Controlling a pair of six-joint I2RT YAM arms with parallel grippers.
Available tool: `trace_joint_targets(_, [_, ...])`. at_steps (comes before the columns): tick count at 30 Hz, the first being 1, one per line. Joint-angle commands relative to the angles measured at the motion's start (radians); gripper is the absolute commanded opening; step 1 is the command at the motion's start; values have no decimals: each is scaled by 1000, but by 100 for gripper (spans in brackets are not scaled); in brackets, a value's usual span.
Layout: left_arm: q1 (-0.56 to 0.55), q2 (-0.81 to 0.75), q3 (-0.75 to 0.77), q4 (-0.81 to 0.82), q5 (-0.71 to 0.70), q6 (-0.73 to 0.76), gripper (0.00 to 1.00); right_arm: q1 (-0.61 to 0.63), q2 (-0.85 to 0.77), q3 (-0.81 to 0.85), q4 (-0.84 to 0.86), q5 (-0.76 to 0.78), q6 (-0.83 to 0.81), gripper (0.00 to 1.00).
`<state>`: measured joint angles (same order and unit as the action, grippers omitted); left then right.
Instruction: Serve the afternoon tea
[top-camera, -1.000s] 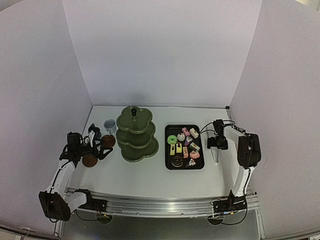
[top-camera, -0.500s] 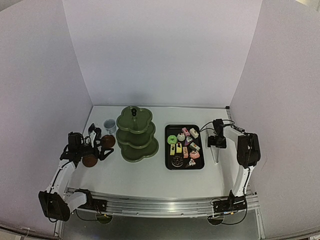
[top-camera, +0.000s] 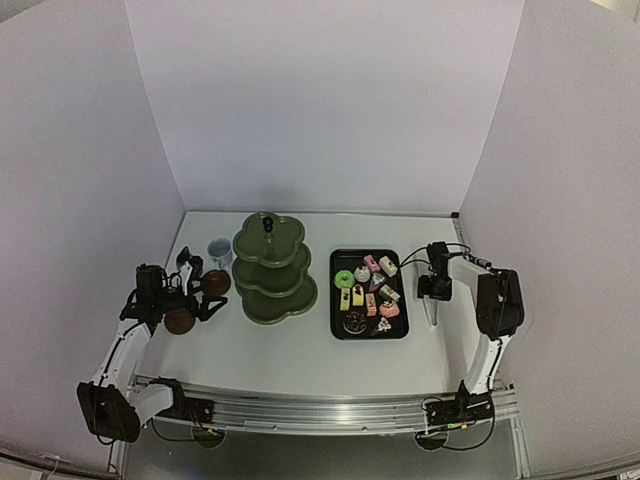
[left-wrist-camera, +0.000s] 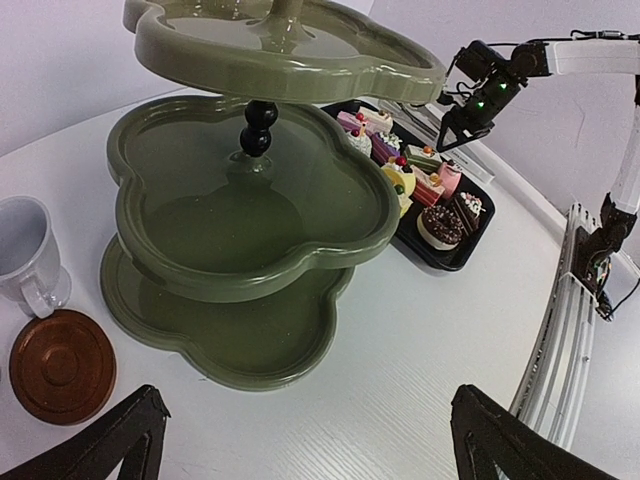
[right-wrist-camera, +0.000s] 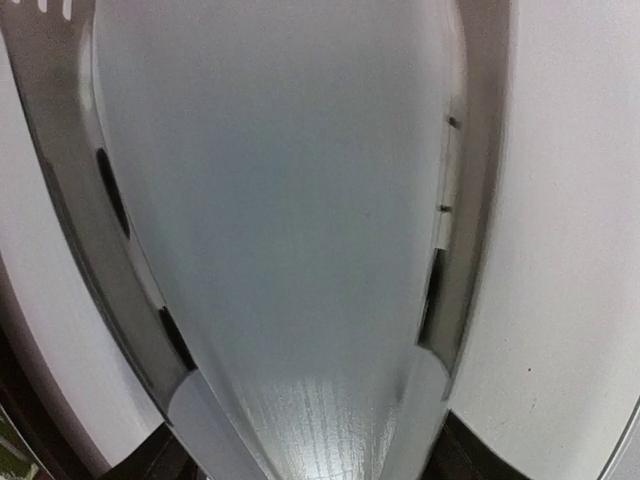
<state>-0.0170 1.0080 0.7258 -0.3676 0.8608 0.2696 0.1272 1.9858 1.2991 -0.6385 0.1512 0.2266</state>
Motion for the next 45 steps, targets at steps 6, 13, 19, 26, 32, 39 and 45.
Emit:
trace_joint_targets(6, [-3, -18, 30, -7, -4, 30, 100, 2, -17, 2, -42, 7, 8, 47])
trace_joint_targets(13, [-3, -17, 27, -12, -5, 42, 100, -2, -112, 176, -239, 17, 13, 46])
trace_joint_targets(19, [-3, -10, 20, 2, 0, 42, 100, -5, -126, 330, -415, 11, 26, 45])
trace_joint_targets(26, [-3, -20, 12, 3, 4, 47, 100, -30, -151, 438, -541, -132, 82, 46])
trace_joint_targets(32, [-3, -15, 5, 11, 14, 52, 100, -53, -55, 514, -715, -263, 78, 47])
trace_joint_targets(39, [-3, -15, -5, 16, 17, 50, 99, -57, -51, 565, -715, -311, 89, 48])
trace_joint_targets(45, [-4, -17, -8, 18, 20, 56, 99, -57, -53, 578, -715, -297, 95, 46])
